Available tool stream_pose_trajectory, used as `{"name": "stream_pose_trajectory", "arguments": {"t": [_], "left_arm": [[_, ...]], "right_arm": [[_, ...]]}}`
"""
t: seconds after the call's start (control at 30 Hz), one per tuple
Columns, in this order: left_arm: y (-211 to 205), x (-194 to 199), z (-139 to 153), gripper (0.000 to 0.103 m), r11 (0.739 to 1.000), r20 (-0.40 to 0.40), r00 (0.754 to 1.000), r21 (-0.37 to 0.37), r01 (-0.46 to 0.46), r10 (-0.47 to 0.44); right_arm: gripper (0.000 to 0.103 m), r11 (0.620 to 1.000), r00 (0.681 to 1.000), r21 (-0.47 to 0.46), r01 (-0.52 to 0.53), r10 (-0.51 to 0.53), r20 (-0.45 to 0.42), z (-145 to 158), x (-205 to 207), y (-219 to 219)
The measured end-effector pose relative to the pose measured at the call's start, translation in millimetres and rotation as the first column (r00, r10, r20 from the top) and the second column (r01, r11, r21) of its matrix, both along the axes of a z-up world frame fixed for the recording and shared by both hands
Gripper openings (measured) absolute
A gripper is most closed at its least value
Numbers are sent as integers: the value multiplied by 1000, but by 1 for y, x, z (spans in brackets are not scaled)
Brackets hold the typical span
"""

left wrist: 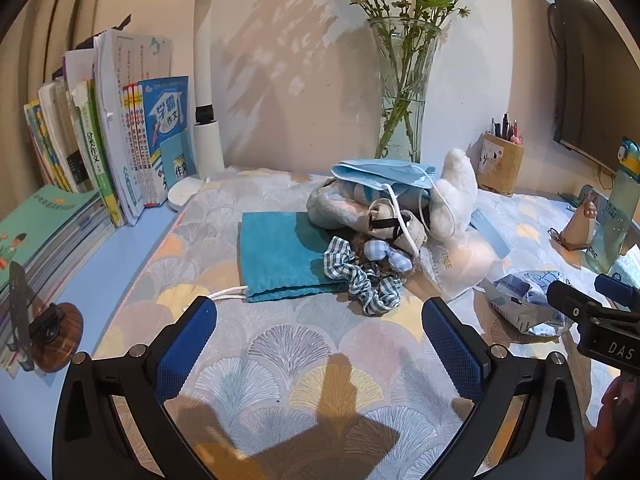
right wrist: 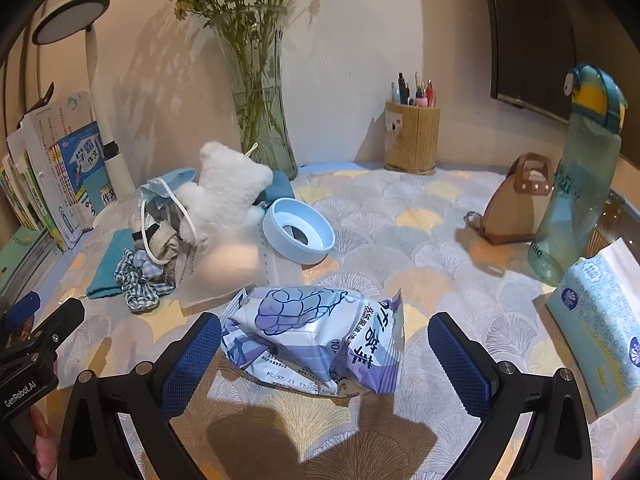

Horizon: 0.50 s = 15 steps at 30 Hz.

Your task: Organize soft objects

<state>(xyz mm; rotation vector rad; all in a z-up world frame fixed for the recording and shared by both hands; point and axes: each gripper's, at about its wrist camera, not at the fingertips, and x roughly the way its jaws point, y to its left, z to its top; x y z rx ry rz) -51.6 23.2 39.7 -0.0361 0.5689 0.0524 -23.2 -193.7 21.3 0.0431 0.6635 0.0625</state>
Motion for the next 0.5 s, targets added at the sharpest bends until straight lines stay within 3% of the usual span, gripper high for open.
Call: {"name": "stream_pose_trajectory", "arguments": {"t": [0.5], "left_arm": [[2, 1, 0, 102, 1000, -15, 1000, -21, 8, -8]], "right_arm": [[103, 998, 1000, -65, 21, -21, 3, -2, -1, 9]]}}
